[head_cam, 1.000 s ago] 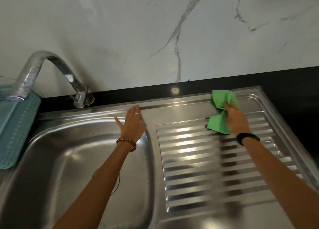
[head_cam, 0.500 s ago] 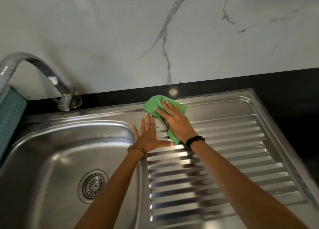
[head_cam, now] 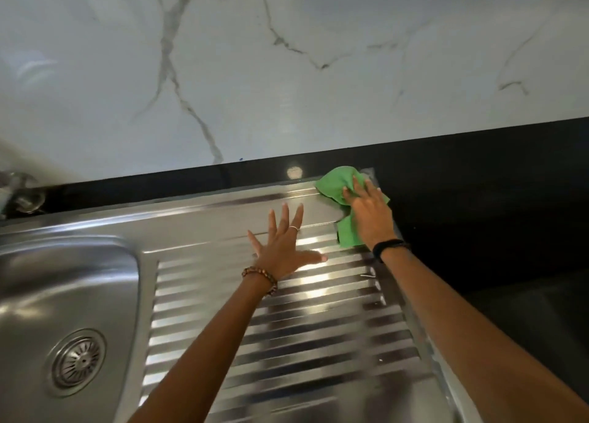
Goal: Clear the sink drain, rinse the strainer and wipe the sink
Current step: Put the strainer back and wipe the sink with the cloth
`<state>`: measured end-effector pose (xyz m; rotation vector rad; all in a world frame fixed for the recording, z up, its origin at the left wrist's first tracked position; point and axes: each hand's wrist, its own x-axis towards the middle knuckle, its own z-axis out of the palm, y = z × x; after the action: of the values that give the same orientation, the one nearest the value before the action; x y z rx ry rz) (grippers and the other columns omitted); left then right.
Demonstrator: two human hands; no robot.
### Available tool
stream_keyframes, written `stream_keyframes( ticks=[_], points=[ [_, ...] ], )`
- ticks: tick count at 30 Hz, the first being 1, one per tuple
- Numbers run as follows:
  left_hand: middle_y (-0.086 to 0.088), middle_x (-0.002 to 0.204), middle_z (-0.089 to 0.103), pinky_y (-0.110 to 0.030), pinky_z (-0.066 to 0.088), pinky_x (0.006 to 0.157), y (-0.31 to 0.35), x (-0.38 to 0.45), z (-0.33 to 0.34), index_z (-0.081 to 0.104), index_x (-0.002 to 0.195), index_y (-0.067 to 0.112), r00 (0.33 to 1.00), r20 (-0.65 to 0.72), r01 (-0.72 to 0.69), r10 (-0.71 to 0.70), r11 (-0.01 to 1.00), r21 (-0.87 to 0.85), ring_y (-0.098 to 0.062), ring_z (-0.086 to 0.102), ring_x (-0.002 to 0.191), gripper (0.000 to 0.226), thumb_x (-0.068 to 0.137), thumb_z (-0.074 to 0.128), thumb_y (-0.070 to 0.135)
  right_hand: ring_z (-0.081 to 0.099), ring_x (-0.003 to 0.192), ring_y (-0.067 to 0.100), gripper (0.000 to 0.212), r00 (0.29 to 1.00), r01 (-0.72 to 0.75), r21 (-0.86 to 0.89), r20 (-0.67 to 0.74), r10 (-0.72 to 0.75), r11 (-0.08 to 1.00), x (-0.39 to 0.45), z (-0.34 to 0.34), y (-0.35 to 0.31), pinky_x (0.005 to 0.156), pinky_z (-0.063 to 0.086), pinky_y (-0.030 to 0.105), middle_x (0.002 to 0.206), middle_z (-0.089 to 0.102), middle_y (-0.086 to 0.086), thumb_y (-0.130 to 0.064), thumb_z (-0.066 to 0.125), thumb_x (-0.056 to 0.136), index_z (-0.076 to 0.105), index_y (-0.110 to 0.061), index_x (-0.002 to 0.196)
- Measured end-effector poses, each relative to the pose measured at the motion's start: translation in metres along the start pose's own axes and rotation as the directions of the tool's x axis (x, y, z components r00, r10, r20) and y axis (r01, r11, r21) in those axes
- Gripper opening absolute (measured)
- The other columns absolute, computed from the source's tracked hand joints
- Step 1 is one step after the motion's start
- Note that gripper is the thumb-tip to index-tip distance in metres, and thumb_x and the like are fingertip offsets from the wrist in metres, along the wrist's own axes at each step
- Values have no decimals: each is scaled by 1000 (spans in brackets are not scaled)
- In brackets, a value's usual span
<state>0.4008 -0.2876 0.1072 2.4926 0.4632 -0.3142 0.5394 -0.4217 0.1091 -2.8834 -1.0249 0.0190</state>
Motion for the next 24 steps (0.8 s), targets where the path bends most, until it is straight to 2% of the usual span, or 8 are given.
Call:
stream_keyframes(
  ticks=[3, 6, 11, 15, 20, 24],
  points=[
    [-1, 154, -24, -69, -12, 102, 8, 4, 9, -14, 142, 36, 998, 61, 26, -31, 996, 81, -27, -23, 140, 101, 75, 55, 64, 15, 143, 37, 57, 998, -16, -28, 52, 17, 999, -1, -6, 4, 119, 15, 48, 157, 13, 14, 0, 43, 91, 26, -10, 144],
    [-3, 154, -24, -67, -12, 104, 4, 2, 9, -12, 143, 35, 995, 83, 41, -51, 992, 118, -28, -22, 141, 98, 76, 53, 64, 16, 142, 38, 55, 993, -103, -6, 53, 103, 995, -26, -5, -6, 118, 16, 48, 156, 12, 18, -10, 43, 95, 22, -7, 145],
    [-2, 154, -24, -68, -10, 105, 5, 6, 6, -10, 143, 36, 990, 125, 49, -65, 990, 129, -28, -21, 141, 98, 75, 55, 64, 10, 144, 35, 65, 986, -162, 40, 44, 160, 986, -90, 5, -4, 119, 8, 48, 157, 8, 17, -18, 49, 93, 12, -8, 147],
    [-2, 154, -24, -69, -8, 105, 5, 8, 6, -9, 143, 36, 989, 129, 54, -74, 988, 147, -29, -20, 141, 98, 74, 55, 63, 6, 145, 36, 61, 990, -138, 36, 15, 138, 990, -59, 7, -3, 119, 2, 47, 157, 5, 19, -13, 43, 95, 12, -6, 147],
    [-1, 154, -22, -69, -8, 104, 4, 11, 7, -7, 144, 37, 988, 126, 70, -88, 988, 140, -28, -18, 142, 100, 73, 58, 63, 6, 145, 35, 60, 990, -144, 129, 15, 143, 981, 11, 1, -4, 120, 6, 46, 156, 5, 23, -4, 40, 93, 12, -6, 147],
    [0, 154, -21, -69, -7, 104, 4, 13, 7, -6, 143, 40, 987, 127, 82, -100, 987, 142, -27, -18, 142, 100, 71, 59, 64, 10, 144, 35, 62, 991, -128, 198, -9, 132, 972, 13, 2, 1, 120, 12, 44, 156, 6, 24, -2, 41, 93, 12, -6, 147]
  ],
)
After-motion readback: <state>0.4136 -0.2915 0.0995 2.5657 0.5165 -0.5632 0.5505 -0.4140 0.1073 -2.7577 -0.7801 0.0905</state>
